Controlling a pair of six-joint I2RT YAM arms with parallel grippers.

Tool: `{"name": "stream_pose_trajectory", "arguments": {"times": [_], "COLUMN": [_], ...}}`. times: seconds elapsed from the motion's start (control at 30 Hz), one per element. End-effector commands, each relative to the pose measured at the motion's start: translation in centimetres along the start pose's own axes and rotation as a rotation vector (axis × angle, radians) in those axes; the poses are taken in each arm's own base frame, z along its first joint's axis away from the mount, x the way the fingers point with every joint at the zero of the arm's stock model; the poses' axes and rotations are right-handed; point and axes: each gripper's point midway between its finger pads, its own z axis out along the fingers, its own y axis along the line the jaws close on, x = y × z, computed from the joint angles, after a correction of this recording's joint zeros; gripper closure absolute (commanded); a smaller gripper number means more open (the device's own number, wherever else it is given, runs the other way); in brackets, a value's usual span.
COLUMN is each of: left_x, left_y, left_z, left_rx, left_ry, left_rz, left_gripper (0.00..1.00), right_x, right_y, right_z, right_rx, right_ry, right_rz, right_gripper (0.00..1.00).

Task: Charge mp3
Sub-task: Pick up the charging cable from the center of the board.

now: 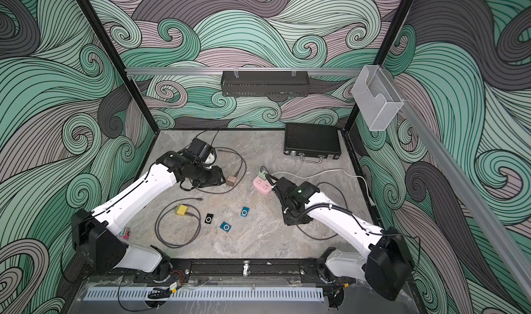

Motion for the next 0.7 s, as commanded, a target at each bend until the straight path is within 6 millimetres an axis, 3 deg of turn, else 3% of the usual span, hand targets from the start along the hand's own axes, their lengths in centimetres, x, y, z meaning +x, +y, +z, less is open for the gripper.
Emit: {"name": "stream_pose_trajectory", "arguments": {"times": [0.0, 0.33, 0.67], "left_x": [-0.2, -0.2, -0.7], "left_y": [-0.6, -0.8, -1.2], "left_z": [-2.1, -2.3, -2.2], "left_rx": [0.023, 0.035, 0.041], "left_ry": [-0.043, -0.055, -0.050], "left_rz": [0.000, -0.013, -0.016], "left_gripper": [0.45, 0.46, 0.46], "right_x": [-0.8, -2.8, -1.5], "right_y": [0.0, 0.1, -0.8], "right_z": [1.7, 6.1, 9.9], "right_rx": [0.010, 0.018, 0.065], "right_ry": [-0.043, -0.015, 0.060], "right_rz": [0.119, 0.170, 0.234], "right_gripper": [0.60, 0.65, 0.76]}}
